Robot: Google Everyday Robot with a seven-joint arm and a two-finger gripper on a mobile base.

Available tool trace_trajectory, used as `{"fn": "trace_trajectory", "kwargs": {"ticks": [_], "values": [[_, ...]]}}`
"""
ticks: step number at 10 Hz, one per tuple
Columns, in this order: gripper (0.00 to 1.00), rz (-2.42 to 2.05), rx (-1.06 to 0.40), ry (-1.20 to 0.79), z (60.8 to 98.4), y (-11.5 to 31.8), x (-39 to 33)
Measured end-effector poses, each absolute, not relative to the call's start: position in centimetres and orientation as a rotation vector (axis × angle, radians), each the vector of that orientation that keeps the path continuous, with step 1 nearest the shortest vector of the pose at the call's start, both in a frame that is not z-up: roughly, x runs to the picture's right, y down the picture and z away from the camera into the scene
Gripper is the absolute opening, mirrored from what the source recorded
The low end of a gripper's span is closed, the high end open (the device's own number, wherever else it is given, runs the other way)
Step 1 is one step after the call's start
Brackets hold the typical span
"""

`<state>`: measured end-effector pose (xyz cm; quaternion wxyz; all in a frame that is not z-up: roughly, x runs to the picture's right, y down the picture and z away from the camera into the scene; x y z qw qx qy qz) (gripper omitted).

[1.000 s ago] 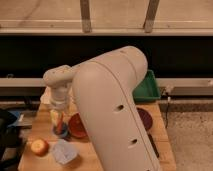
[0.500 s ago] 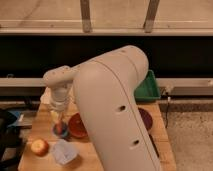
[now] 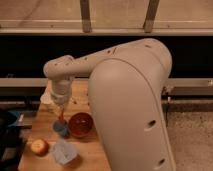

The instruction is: Place pepper in table surface

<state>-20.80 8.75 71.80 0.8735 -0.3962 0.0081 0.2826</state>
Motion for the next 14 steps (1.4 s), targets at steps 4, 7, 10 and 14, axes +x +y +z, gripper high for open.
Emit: {"fn": "trace_trajectory", "kwargs": {"ticks": [4,7,10,14], "values": [[0.00,0.620,-0.674,0.031,67.9,3.8,-18.6],[0.00,0.668,-0.605,0.055,69.0,0.6,-16.5],[0.00,0.694,-0.618,0.070,73.2,0.9,-16.2],[0.00,0.724,-0.691,0.081,79.9,3.7,-15.6]]}}
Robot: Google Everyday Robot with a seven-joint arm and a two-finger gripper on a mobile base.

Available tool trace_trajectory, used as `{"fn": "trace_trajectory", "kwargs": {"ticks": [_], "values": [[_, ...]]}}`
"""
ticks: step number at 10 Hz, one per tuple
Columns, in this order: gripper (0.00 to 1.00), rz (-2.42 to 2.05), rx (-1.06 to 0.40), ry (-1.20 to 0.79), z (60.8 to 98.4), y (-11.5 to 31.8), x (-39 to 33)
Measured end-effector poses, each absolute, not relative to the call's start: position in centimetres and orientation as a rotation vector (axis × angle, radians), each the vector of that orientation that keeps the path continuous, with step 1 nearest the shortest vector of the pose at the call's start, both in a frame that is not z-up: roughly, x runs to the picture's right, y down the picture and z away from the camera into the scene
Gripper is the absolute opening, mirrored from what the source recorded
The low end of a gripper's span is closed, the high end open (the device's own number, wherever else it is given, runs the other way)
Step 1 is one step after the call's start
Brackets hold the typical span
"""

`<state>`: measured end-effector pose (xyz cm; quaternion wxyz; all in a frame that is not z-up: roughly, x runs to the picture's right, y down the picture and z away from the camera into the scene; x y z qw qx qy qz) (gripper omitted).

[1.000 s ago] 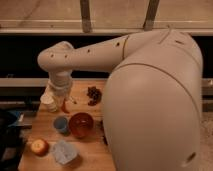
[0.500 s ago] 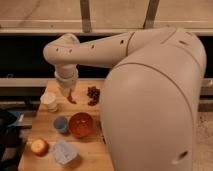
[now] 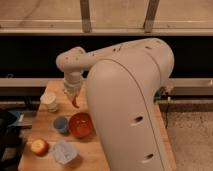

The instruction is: Place pepper in table surface

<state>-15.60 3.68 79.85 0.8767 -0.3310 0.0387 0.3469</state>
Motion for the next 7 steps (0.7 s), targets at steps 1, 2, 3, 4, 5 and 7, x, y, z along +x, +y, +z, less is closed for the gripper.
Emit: {"fn": "trace_trajectory", "kwargs": {"ticks": [1,2,3,4,5,7], "values": [[0.01,0.734,-0.709,0.080,81.2,4.4,-15.5],[0.05,0.744,-0.720,0.083,82.1,4.8,-15.3],[0.17,0.755,-0.719,0.094,82.9,4.8,-14.7],[0.25,0.757,-0.718,0.103,83.1,4.8,-14.6],[0.35,0.762,-0.716,0.112,83.4,4.8,-14.5],[0.56,0.779,-0.714,0.123,83.9,4.5,-13.7]]}}
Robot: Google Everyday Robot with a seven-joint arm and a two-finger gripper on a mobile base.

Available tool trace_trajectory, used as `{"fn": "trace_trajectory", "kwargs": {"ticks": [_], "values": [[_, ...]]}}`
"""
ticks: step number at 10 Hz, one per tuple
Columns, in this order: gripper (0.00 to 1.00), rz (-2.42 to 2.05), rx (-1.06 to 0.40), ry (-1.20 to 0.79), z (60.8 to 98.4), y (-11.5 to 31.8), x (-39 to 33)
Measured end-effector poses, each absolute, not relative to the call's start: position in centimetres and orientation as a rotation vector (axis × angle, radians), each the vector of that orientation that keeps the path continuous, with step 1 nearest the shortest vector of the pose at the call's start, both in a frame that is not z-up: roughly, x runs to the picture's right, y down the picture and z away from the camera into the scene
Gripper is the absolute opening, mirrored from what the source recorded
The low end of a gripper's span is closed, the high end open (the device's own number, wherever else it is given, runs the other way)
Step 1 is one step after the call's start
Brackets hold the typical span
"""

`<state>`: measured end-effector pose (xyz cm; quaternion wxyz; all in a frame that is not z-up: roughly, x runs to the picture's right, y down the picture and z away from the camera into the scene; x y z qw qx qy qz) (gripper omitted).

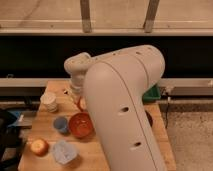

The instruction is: Place pepper in table surface

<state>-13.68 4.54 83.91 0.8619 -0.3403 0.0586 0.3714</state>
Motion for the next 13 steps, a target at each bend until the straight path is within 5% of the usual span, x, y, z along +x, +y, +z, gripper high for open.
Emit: {"fn": "trace_trajectory", "kwargs": {"ticks": [3,13], "values": [[0.79,0.783,-0.726,0.105,84.2,4.9,-14.1],[0.80,0.804,-0.682,0.060,82.0,3.4,-13.7]]}}
